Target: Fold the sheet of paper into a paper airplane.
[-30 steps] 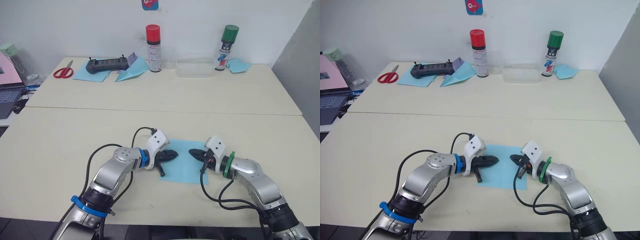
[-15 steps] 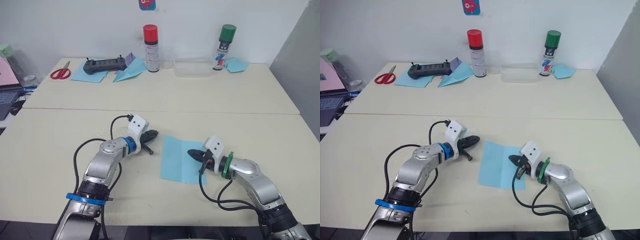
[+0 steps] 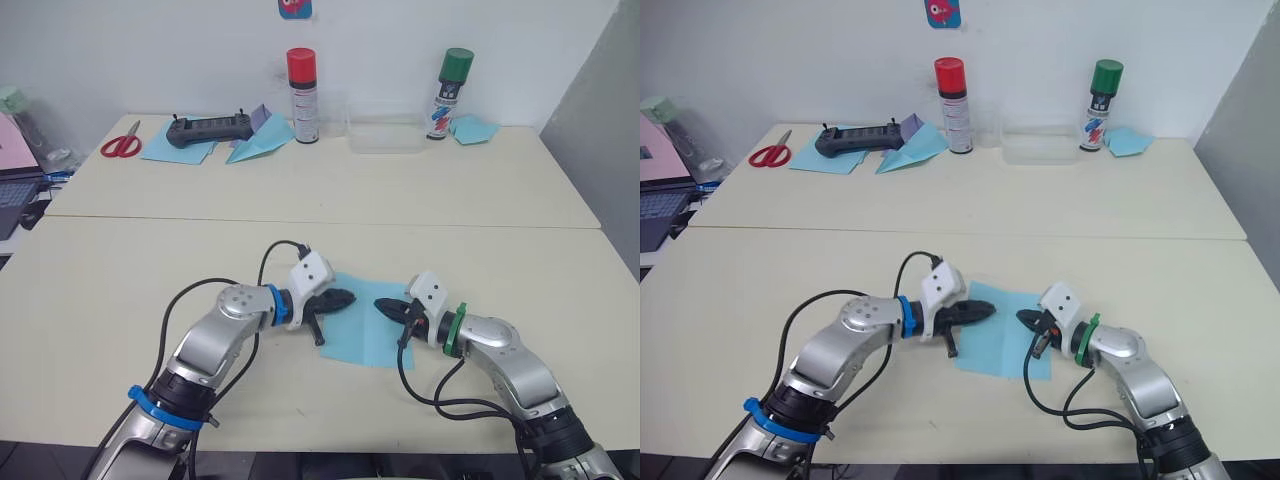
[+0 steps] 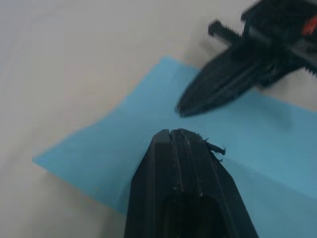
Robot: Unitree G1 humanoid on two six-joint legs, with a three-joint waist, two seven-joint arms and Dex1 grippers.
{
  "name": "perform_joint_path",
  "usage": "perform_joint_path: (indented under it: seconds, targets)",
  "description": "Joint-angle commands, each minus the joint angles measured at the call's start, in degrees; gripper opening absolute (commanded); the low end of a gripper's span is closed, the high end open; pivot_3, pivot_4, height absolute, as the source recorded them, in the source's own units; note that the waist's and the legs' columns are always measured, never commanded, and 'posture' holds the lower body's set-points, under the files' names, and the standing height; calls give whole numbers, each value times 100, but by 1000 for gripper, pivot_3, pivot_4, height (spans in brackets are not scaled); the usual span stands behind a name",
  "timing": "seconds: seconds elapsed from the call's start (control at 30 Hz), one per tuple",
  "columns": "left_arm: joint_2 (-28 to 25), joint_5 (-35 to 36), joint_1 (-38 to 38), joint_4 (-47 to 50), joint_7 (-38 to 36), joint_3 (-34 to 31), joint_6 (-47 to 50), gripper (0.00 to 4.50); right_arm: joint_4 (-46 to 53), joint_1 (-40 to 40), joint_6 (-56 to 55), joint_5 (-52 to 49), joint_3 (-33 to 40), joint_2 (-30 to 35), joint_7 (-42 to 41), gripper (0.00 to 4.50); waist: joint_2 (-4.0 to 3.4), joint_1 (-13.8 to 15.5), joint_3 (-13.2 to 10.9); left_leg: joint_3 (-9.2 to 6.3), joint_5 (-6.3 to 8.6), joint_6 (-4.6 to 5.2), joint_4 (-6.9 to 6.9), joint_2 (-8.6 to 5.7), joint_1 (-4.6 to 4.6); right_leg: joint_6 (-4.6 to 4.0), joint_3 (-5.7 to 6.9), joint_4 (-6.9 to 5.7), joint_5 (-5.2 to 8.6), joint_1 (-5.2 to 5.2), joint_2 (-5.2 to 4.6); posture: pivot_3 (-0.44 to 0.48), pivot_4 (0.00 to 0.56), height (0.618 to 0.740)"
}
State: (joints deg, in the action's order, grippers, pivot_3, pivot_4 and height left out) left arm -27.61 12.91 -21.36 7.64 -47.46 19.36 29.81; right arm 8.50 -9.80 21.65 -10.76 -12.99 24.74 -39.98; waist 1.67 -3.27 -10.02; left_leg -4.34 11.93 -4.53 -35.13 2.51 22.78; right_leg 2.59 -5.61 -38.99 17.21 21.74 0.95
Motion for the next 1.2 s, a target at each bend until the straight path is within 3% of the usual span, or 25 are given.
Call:
perform_joint_path:
  seconds: [0.03,0.13,0.23,0.4,0.53,0.8,1.2]
  targets:
    - [-48,-246,37,-131,-72,161,-168,0,198,43,68,-60,10,27,-90,16,0,-1,0,0,0,0,1,0,0,-1,0,0,0,1,0,0,150,740]
    - [-79,-350,126,-245,-167,256,-188,0,402,33,221,-172,156,21,-25,16,0,3,0,-1,0,0,2,0,5,-2,2,0,1,4,0,0,150,740]
    - [-53,-400,180,-287,-176,230,-275,0,669,23,551,-329,397,69,89,585,-1,3,0,0,0,0,2,0,5,-2,1,1,1,4,0,0,150,740]
    - [-30,-410,185,-328,-193,211,-307,0,1172,25,1347,-599,781,72,398,2316,-1,5,0,0,0,0,2,0,5,-2,1,1,2,4,-1,0,150,740]
    - [-27,-479,231,-382,-229,258,-419,0,1854,19,3077,-1451,1499,-272,1025,3728,-2,7,0,-2,0,0,4,1,6,-2,2,0,2,5,0,0,150,740]
    - [76,-567,168,-494,-254,305,-472,0,2014,-246,4548,-2010,1903,-284,1482,3728,-3,8,0,-2,0,1,4,-2,6,-2,1,1,2,4,-2,0,150,740]
    - [168,-694,175,-537,-230,345,-506,0,1376,-712,4862,-2108,2260,-996,2144,3728,-4,24,1,-1,0,1,4,-3,10,-2,2,6,2,5,-3,0,150,740]
